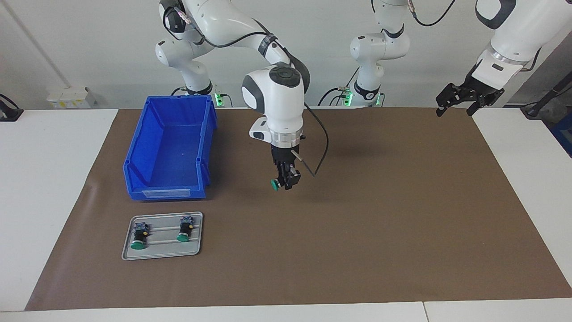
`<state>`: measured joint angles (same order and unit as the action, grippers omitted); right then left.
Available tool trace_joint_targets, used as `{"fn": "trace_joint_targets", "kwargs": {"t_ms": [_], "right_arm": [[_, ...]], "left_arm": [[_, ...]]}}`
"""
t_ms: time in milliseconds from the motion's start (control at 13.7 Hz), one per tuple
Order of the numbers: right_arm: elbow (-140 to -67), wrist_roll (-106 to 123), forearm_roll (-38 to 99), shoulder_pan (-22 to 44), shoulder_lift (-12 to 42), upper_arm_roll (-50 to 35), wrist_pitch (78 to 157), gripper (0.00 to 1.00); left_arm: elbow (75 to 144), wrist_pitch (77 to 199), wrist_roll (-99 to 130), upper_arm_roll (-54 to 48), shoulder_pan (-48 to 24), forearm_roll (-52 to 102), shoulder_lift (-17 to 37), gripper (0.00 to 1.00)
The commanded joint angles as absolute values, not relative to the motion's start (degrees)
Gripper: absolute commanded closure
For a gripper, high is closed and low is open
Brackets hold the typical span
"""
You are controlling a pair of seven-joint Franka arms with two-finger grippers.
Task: Place and press button with both arms
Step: 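Carry the green button with the right gripper to the table center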
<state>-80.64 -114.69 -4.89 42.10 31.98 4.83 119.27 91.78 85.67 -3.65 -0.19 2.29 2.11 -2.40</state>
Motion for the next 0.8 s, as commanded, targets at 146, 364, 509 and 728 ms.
{"fn": "trace_joint_targets", "kwargs": {"t_ms": [146,364,509,728], "right_arm": [[-83.0,-127.1,-7.4,43.2,34.3,4.9,117.7,1.00],[-87.2,-127.7,-7.9,44.1,33.4,5.0,117.9,1.00],[-88.2,-127.7,-8.1,44.2,32.9,4.9,118.1,1.00],[-92.9,-127.6,-10.3,46.1,31.0,4.9,120.1,1.00]], "left_arm": [[93.6,86.6,-4.0,-0.5,2.7,1.1,-4.0,0.00],[93.6,86.6,-4.0,-0.5,2.7,1.1,-4.0,0.00],[93.6,86.6,-4.0,-0.5,2.7,1.1,-4.0,0.00],[93.6,86.6,-4.0,-0.5,2.7,1.1,-4.0,0.00]]}}
